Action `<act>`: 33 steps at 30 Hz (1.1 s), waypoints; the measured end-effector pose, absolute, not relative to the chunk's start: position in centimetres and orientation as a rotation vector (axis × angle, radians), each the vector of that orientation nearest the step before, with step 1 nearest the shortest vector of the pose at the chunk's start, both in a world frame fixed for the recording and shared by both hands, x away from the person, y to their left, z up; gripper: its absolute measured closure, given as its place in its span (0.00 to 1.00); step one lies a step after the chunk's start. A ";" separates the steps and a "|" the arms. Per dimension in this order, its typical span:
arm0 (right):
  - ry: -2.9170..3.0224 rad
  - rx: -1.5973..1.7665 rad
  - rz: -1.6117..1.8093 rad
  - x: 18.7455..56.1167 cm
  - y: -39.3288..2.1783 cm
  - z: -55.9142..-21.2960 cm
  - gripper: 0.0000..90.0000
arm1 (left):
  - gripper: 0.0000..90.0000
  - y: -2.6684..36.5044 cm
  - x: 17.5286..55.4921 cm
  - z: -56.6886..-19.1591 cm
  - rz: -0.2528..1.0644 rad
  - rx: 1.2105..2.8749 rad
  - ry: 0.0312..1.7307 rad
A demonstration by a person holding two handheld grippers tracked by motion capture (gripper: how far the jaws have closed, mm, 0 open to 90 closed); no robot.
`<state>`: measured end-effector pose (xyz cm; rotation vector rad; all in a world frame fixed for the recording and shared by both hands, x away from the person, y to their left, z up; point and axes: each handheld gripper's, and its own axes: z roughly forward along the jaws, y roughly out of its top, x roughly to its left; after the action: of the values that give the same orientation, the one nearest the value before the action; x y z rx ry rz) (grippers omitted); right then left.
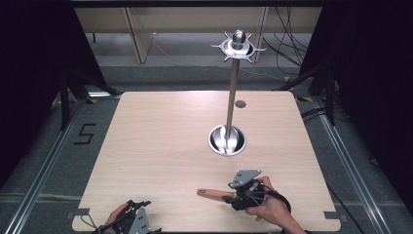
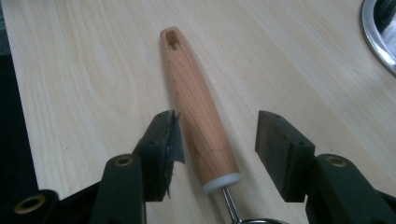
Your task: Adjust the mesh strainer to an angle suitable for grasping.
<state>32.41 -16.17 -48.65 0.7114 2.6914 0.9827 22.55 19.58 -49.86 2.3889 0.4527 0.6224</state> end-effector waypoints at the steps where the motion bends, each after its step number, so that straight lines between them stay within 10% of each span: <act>1: 2.687 0.731 0.973 32.5 -16.1 -48.7 0.55 | 0.18 19.6 22.5 -49.8 0.621 2.388 0.451; 33: 2.844 0.617 0.839 33.7 -15.2 -49.2 0.69 | 0.18 19.6 22.6 -49.7 0.634 2.402 0.452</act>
<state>33.72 -15.21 -49.23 0.6172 2.8445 0.8395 22.57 19.62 -49.69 2.4015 0.4525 0.6337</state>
